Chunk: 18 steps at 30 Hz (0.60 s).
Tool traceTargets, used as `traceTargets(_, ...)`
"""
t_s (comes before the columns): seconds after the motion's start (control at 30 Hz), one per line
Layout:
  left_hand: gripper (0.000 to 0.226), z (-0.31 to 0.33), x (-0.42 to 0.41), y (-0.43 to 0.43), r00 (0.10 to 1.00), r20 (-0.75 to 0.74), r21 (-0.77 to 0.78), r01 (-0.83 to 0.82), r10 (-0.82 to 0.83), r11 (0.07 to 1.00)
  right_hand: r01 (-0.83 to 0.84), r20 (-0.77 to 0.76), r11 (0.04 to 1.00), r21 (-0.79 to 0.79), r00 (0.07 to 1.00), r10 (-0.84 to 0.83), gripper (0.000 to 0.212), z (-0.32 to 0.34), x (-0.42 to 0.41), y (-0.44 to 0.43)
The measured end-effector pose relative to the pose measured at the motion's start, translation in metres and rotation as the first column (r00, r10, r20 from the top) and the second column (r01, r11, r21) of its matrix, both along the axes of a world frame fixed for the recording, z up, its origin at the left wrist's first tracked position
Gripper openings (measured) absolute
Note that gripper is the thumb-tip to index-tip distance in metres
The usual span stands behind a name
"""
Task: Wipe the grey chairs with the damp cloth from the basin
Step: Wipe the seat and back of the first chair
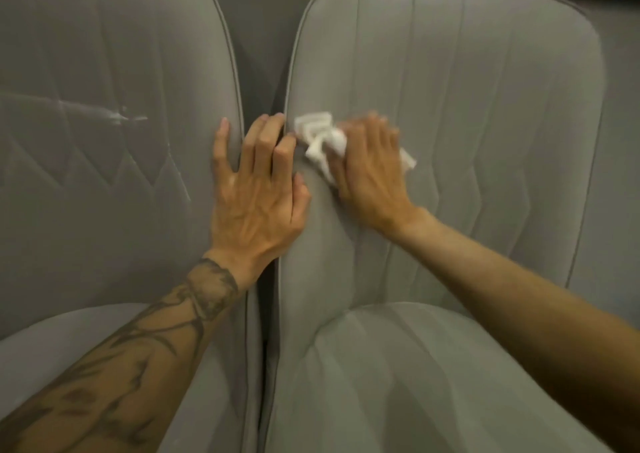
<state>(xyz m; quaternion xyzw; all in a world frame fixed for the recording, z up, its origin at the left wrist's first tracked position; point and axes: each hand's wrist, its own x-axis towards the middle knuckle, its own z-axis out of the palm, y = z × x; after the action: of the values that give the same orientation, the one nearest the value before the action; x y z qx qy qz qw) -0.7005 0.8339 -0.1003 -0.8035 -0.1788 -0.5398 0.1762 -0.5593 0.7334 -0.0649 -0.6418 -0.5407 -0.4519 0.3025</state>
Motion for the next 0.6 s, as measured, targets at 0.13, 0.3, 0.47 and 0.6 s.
traceTargets(0.13, 0.044, -0.002, 0.0, 0.004, 0.999, -0.02, 0.017, -0.029, 0.03, 0.999, 0.167, -0.084, 0.957, 0.238, 0.985, -0.151, 0.033, 0.061, 0.024, 0.029)
traceTargets(0.3, 0.057, 0.0, -0.006, 0.005, 0.997, -0.08, 0.004, -0.016, 0.016, 1.0, 0.018, -0.166, 0.992, 0.122, 0.986, 0.003, 0.031, -0.012, -0.012, 0.01)
traceTargets(0.47, 0.07, -0.012, -0.02, 0.006, 0.987, -0.162, 0.028, -0.006, 0.01, 1.0, 0.136, 0.002, 0.976, 0.169, 0.99, -0.138, 0.03, 0.036, 0.021, 0.021)
traceTargets(0.6, 0.067, -0.013, -0.017, 0.005, 0.99, -0.138, 0.039, -0.001, 0.007, 0.999, 0.099, -0.092, 0.966, 0.237, 0.993, -0.079, 0.03, 0.036, 0.016, 0.032)
